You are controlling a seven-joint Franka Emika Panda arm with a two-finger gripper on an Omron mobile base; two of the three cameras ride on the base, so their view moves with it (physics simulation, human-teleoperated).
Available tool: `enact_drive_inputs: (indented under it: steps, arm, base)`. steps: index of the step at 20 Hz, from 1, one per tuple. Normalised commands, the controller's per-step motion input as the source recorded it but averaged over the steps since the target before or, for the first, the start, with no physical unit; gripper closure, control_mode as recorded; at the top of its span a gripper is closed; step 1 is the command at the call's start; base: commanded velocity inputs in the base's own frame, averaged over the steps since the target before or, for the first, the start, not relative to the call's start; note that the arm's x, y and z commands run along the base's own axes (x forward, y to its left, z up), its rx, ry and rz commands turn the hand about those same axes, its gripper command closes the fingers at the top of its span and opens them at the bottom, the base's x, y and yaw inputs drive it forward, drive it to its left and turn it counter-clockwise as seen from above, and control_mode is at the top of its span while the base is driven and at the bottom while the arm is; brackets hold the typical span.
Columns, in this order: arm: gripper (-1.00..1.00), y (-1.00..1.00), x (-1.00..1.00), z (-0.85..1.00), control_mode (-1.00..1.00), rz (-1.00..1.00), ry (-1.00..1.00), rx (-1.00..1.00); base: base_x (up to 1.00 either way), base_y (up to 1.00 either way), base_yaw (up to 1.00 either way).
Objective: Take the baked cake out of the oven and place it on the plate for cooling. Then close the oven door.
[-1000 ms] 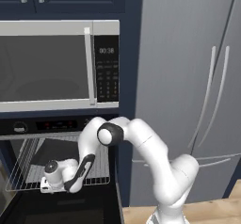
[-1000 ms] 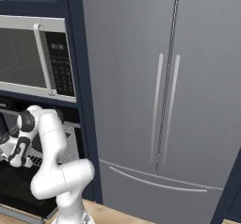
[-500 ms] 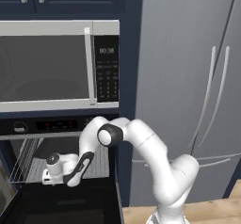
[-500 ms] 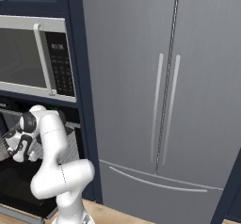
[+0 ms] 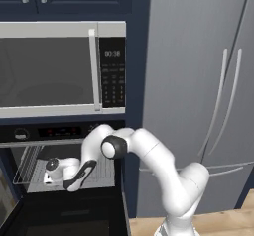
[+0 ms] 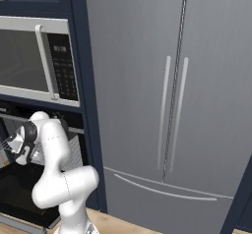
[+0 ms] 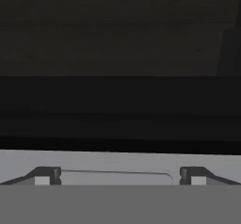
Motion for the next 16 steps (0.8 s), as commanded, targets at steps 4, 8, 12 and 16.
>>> enact_drive_inputs:
  steps: [4, 8, 12, 16]
  arm:
    - [-1.0, 0.17, 0.3, -0.16, -1.0, 0.0, -0.12, -0.07]
    - [-1.0, 0.17, 0.35, -0.21, -1.0, 0.0, -0.08, -0.05]
    - [-1.0, 0.12, 0.46, -0.16, -1.0, 0.0, -0.04, -0.02]
    - [-1.0, 0.06, 0.58, -0.1, -1.0, 0.0, -0.01, 0.0]
  base:
    - [0.0, 0.0, 0.0]
    - [0.0, 0.0, 0.0]
    - [0.0, 0.0, 0.0]
    - [0.0, 0.0, 0.0]
